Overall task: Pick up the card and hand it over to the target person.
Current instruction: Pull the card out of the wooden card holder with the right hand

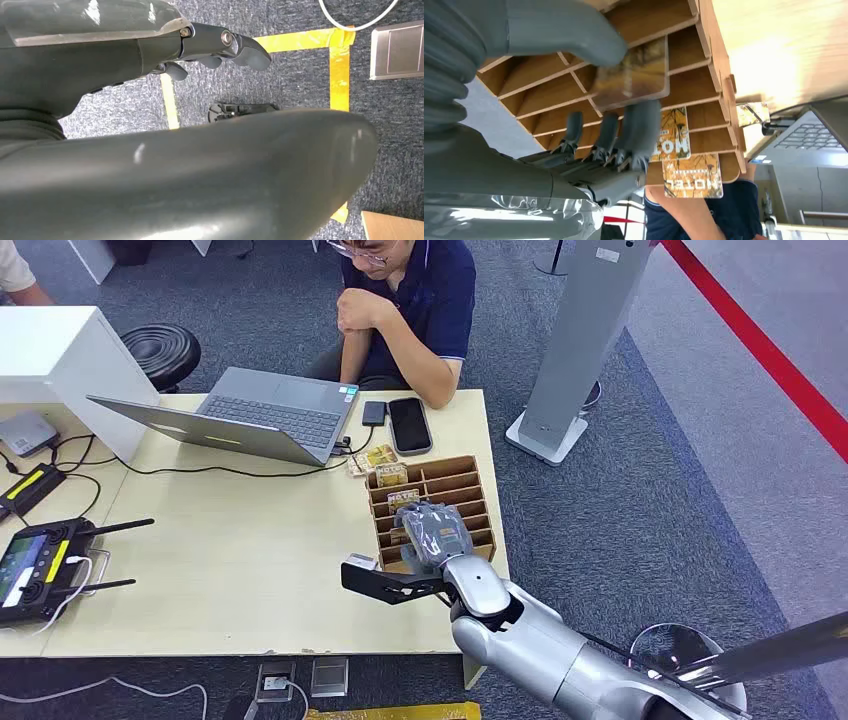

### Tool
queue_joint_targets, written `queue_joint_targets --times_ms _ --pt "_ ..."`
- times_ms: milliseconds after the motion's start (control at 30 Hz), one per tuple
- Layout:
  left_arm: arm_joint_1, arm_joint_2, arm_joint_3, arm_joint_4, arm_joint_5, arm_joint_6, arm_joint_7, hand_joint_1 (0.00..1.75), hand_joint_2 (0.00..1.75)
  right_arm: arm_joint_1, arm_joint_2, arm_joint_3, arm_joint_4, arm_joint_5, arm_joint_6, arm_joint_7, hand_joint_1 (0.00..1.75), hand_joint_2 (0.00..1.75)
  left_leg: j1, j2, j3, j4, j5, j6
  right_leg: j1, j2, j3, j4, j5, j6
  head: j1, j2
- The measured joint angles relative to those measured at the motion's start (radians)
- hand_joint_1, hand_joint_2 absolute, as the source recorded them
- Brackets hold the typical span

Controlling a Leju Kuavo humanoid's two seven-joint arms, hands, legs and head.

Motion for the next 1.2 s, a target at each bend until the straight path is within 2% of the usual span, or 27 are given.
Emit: queue_joint_targets --times_ms 200,400,533,667,867,1000,1200 --pt "0.000 0.000 0.000 0.000 0.000 0.000 0.001 0.00 0.00 0.000 0.001 0.001 0.002 -0.001 0.001 0.000 1.27 1.75 0.000 0.000 0.000 0.000 0.000 0.000 0.000 0.000 0.000 0.000 0.000 0.000 0.000 0.000" --pt "0.001 0.001 -0.001 0.000 0.000 0.001 0.000 0.00 0.00 -0.001 0.001 0.002 0.003 -0.002 0.000 0.001 1.29 1.75 0.000 0.001 0.000 0.000 0.000 0.000 0.000 0.001 0.000 0.000 0.000 0.000 0.000 0.000" --pt "0.000 0.002 -0.004 -0.001 -0.003 0.000 -0.003 0.00 0.00 -0.001 0.000 0.002 0.003 -0.002 0.001 0.001 1.36 1.75 0.000 0.000 0.000 0.000 0.000 0.000 0.000 0.000 0.000 0.000 0.000 0.000 0.000 0.000" --pt "-0.003 0.003 -0.026 0.000 -0.028 0.003 -0.006 0.00 1.75 0.000 -0.002 0.001 0.000 -0.002 -0.001 0.003 1.40 1.75 0.000 0.000 0.000 0.001 -0.001 0.000 0.000 0.000 0.000 0.001 0.000 0.000 0.000 0.000" --pt "-0.001 0.005 -0.006 0.000 -0.011 0.013 0.001 0.00 1.75 -0.007 -0.008 -0.004 -0.021 -0.005 -0.007 0.003 1.40 1.75 0.000 0.000 0.000 0.000 0.000 0.000 0.000 0.000 0.000 0.000 0.000 0.000 0.000 0.000" --pt "0.001 0.006 -0.003 0.000 -0.006 0.014 -0.001 0.00 1.75 -0.030 -0.034 -0.032 -0.100 -0.031 0.003 0.017 1.40 1.75 0.000 0.000 -0.001 0.001 0.000 0.000 0.000 0.000 -0.001 0.001 0.000 0.000 0.000 0.000" --pt "0.008 0.011 0.002 0.000 0.002 0.006 -0.005 0.00 1.75 -0.105 -0.143 -0.104 -0.371 -0.207 0.126 0.067 1.40 1.75 0.000 0.000 -0.005 0.004 -0.001 0.000 0.000 0.000 -0.005 0.004 -0.001 0.000 0.000 0.000"
